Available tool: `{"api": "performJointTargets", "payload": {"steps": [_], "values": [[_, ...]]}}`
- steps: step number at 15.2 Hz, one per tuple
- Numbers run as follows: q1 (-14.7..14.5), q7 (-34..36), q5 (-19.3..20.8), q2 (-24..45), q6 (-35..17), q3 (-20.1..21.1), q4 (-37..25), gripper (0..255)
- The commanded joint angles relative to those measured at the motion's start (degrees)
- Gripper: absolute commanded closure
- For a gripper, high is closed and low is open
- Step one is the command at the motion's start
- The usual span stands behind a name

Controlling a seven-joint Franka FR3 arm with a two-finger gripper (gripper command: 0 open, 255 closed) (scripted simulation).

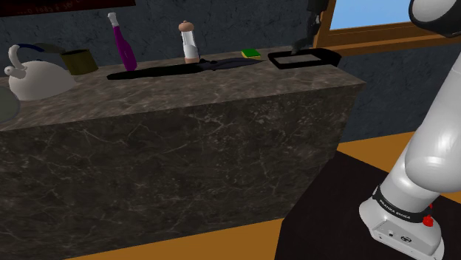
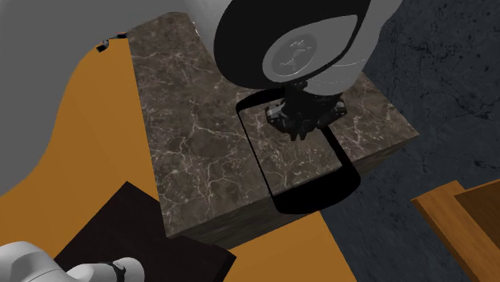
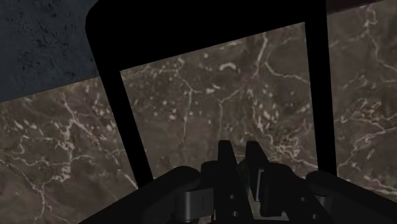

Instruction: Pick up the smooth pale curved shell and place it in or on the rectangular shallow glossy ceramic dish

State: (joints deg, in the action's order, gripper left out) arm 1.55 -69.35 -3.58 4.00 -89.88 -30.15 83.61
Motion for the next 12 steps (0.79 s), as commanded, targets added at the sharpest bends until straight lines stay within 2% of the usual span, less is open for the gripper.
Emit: {"api": "performJointTargets", "payload": {"steps": [1, 10, 11, 12], "values": [[-0.32, 0.35, 0.46, -0.84, -2.07, 0.20, 2.74, 255], [-0.40, 0.44, 0.62, -1.15, -3.09, 0.26, 4.04, 255], [-0.40, 0.44, 0.62, -1.15, -3.09, 0.26, 4.04, 0], [-0.40, 0.44, 0.62, -1.15, -3.09, 0.26, 4.04, 0]]}}
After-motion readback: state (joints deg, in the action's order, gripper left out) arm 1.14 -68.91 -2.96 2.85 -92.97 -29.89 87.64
